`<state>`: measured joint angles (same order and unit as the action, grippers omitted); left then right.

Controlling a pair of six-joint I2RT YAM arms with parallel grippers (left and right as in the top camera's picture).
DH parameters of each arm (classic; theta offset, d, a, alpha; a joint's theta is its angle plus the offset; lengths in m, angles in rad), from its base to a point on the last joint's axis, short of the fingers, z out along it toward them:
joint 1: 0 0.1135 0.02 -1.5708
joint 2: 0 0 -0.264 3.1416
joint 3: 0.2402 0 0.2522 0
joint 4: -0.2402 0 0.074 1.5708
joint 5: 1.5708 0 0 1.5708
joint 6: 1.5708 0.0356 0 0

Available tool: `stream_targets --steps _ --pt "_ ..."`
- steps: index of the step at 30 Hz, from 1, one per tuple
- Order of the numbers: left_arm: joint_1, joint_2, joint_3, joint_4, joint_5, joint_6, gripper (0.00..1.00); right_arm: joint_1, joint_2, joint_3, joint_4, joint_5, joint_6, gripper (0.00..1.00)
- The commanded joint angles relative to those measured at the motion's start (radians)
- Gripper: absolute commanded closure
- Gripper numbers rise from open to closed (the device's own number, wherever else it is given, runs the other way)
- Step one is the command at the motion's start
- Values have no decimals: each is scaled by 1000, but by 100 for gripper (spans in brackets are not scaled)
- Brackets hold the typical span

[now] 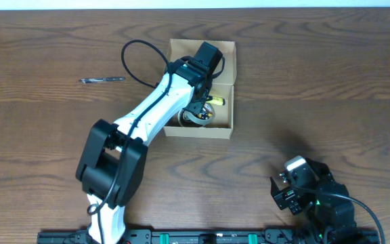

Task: Pack container
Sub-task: 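Carry the highlighter into the box and release it with the left gripper, then move the left gripper to the clear pen and grasp it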

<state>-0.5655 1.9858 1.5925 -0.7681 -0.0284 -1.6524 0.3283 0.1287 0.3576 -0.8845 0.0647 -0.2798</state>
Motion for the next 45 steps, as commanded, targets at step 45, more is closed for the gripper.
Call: stream_targets --steps 45 --pt "690 450 576 -361 15 575 8 -9 -4 -2 2 6 2 1"
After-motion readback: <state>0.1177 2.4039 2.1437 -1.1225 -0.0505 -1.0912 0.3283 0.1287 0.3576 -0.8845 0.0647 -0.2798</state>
